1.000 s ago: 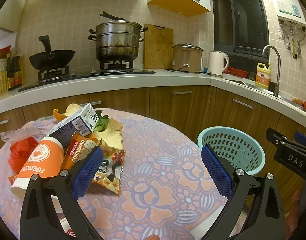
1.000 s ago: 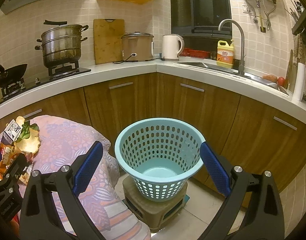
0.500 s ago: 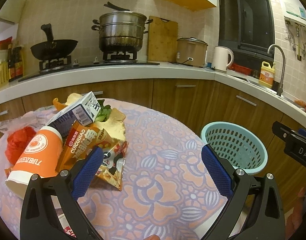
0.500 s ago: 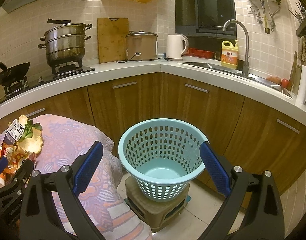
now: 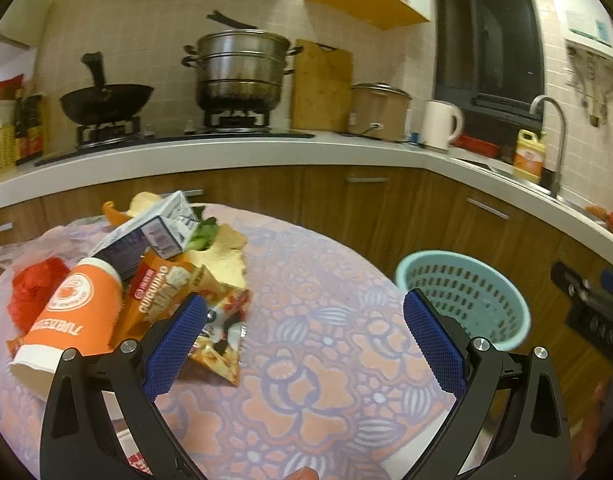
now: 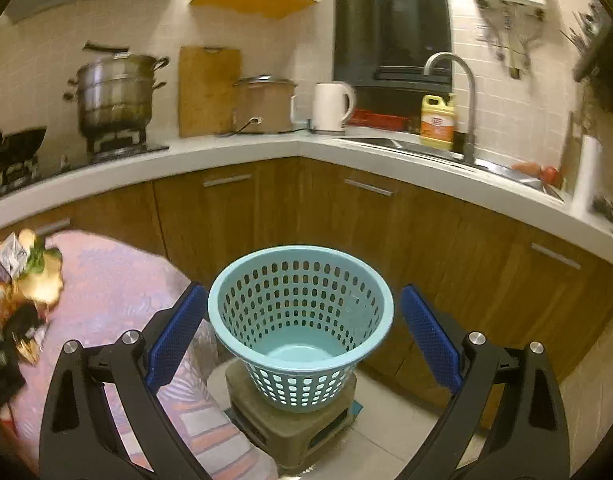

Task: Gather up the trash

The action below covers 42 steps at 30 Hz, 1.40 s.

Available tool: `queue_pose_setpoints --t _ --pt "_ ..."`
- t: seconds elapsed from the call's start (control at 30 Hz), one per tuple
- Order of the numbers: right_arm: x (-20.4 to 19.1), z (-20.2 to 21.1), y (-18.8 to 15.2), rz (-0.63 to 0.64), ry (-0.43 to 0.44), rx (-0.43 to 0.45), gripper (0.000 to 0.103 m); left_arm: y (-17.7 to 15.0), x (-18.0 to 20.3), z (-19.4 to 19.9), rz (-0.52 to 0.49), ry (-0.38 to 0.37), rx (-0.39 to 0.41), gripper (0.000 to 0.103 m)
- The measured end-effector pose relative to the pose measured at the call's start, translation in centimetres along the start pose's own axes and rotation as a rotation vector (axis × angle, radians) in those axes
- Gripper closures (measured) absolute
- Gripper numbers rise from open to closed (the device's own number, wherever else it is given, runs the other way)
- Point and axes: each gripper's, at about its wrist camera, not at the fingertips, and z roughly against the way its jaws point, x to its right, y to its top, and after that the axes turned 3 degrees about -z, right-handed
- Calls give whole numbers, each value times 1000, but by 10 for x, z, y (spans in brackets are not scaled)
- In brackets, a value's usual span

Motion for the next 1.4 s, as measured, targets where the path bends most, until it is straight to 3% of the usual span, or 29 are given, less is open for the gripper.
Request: queue_pose_setpoints --t 0.1,0.17,0.43,1.17,1.27,1.4 --pt "0 -11 0 -24 30 -70 10 -1 1 3 -9 -20 11 8" --pt "-7 -13 0 11 0 -52 10 -1 2 0 -17 -22 -3 8" --pt "-13 -13 2 22 39 -49 10 -3 12 6 -67 -10 17 8" --pt "-8 -3 6 19 68 -45 10 0 5 13 -33 -9 11 8" --pt "-12 -4 8 22 116 -60 10 0 -1 31 0 -36 2 8" --pt "-31 -2 7 63 223 -82 10 -4 -25 66 29 -5 5 8"
